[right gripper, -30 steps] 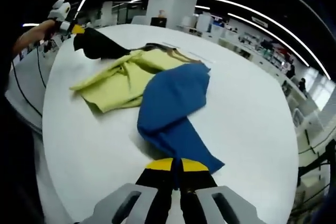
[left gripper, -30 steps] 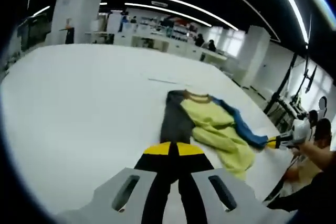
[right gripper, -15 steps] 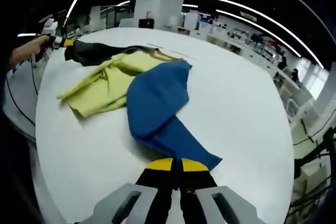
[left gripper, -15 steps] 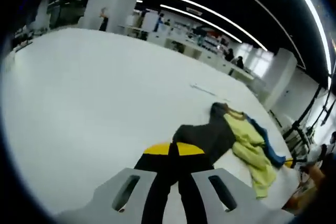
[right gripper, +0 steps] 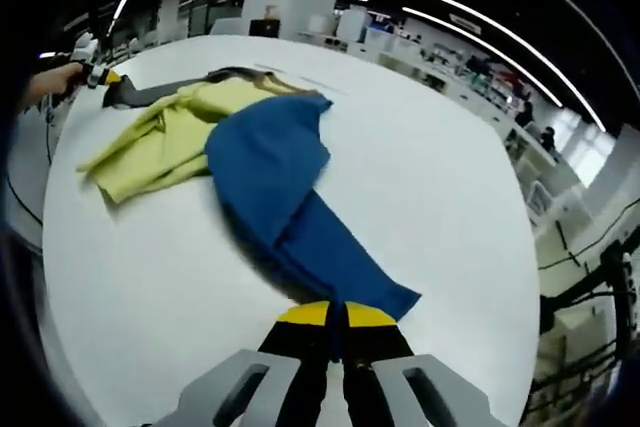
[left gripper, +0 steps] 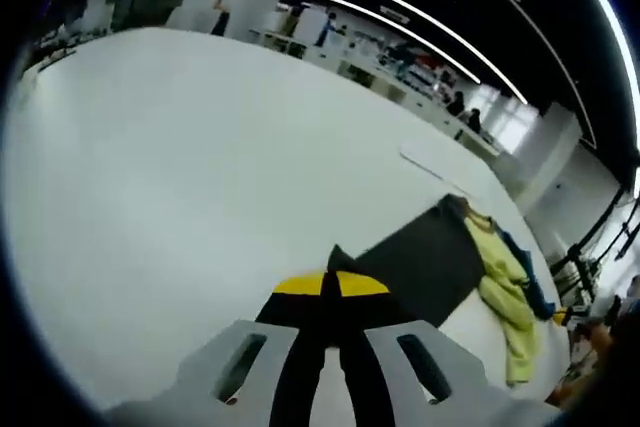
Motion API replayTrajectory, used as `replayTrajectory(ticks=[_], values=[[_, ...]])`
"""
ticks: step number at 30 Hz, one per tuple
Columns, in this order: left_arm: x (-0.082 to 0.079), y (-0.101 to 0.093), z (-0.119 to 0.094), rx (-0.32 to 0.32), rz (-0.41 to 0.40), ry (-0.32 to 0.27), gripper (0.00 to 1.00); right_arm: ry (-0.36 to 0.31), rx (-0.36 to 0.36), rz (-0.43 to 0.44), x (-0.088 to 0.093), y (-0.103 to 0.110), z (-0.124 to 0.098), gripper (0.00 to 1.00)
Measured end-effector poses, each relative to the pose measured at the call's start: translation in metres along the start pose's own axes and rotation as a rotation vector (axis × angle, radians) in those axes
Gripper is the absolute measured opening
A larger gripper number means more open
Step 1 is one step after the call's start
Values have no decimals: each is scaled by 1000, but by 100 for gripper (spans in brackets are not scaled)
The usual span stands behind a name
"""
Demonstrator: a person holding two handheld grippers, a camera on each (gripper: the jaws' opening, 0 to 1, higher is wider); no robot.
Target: Fold the garment on the visible template until the final outline fits inside the template.
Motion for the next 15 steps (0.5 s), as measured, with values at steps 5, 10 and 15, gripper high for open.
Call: replayTrajectory(ticks=[5, 10, 15], values=[[-3, 5, 6, -15, 35, 13, 0, 27, 45, 20, 9, -18, 0, 0], [-3, 11, 11, -35, 63, 32, 0, 54, 79, 31, 18, -34, 0, 0], [-5, 20, 14, -61, 35, 51, 0, 80, 122, 63, 29, -49, 1, 0]])
Point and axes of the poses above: the point that each gripper's makers call its tool centre point, and the gripper's own axes: z roughly forward along the fingers, y roughly to its left, x roughly out of its underside, the point moved 3 cm from there along -z, roughly backward along the fingers, and after that the axes turned 9 degrees about -z, right-handed, at the moved point
